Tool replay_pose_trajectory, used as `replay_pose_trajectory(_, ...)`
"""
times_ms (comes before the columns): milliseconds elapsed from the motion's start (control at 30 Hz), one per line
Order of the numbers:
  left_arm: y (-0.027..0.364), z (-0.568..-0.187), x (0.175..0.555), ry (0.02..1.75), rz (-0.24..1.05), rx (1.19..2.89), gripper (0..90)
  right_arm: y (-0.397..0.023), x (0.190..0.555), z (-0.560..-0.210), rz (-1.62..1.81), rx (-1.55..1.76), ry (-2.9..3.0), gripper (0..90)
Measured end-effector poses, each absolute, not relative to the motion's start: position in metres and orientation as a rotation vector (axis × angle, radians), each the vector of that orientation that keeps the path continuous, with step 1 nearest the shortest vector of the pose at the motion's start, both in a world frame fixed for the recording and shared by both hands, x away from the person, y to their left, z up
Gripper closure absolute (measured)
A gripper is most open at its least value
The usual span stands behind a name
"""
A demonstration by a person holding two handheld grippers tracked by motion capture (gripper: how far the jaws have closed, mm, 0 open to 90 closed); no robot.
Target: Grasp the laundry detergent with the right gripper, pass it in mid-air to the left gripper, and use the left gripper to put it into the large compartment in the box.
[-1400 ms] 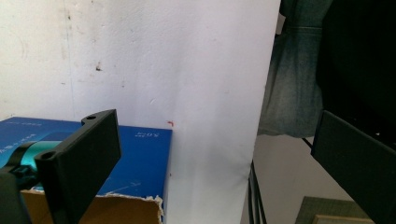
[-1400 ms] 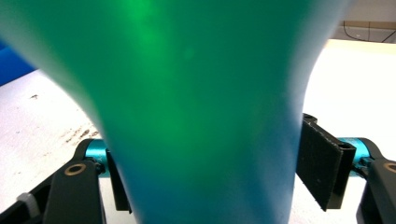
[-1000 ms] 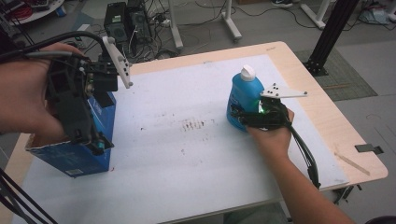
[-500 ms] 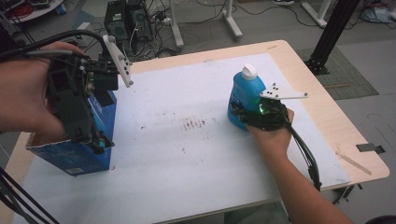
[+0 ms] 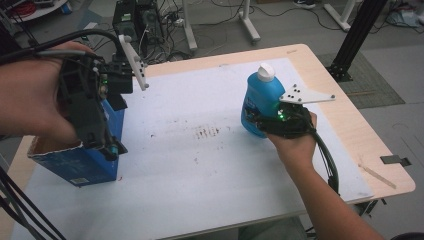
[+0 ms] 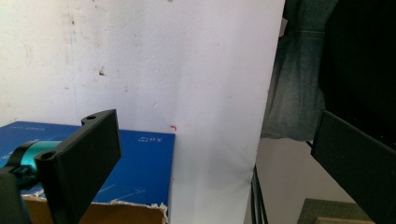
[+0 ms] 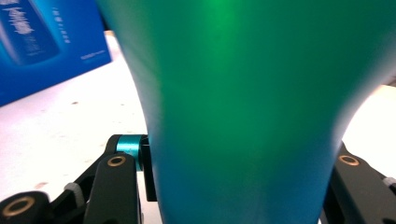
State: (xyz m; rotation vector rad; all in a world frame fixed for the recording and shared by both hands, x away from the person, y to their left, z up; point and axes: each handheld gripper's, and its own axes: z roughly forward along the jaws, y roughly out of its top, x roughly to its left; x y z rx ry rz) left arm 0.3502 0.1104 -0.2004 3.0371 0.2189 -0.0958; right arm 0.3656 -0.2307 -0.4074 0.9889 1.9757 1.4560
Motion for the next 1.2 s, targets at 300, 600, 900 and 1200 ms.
replay_pose_trajectory(300,0.096,-0.201,0.353,0.193,-0.081,3.046,1.7,-0.224,0.358,-0.378,1.477,0.865,2.118,44.7)
replay_pose_trajectory(600,0.084,-0.197,0.354,0.171,-0.059,3.039,1.7,-0.212,0.347,-0.348,1.519,0.705,2.234,44.7)
replay_pose_trajectory(900,0.071,-0.199,0.355,0.148,-0.050,3.054,1.7,-0.184,0.339,-0.335,1.543,0.483,2.397,44.5)
replay_pose_trajectory(1200,0.058,-0.197,0.353,0.103,-0.047,3.049,1.7,-0.150,0.336,-0.343,1.629,0.297,2.535,44.6)
